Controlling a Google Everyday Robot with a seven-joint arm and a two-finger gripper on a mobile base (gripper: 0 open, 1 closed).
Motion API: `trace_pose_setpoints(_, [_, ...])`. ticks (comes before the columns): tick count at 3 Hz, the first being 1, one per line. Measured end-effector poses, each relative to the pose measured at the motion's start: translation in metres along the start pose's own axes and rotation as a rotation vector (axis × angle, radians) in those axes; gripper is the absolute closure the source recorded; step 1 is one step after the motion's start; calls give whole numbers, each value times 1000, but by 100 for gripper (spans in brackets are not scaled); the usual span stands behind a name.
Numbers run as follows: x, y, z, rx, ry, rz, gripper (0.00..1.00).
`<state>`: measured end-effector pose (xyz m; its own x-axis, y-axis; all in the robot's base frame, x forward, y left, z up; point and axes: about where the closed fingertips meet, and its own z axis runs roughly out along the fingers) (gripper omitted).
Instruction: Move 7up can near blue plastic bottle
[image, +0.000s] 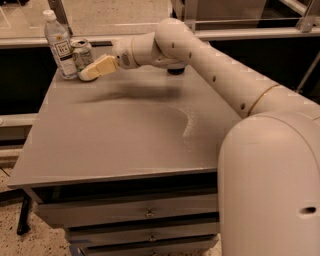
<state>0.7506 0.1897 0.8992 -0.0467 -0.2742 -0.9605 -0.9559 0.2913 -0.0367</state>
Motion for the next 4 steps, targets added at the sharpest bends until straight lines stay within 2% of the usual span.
trace_pose_setpoints(1, [0, 12, -43, 25, -35, -20, 0])
trace_pose_setpoints(3, [31, 33, -160, 93, -45, -58, 0])
trace_pose_setpoints(4, [39, 27, -179, 121, -41, -51, 0])
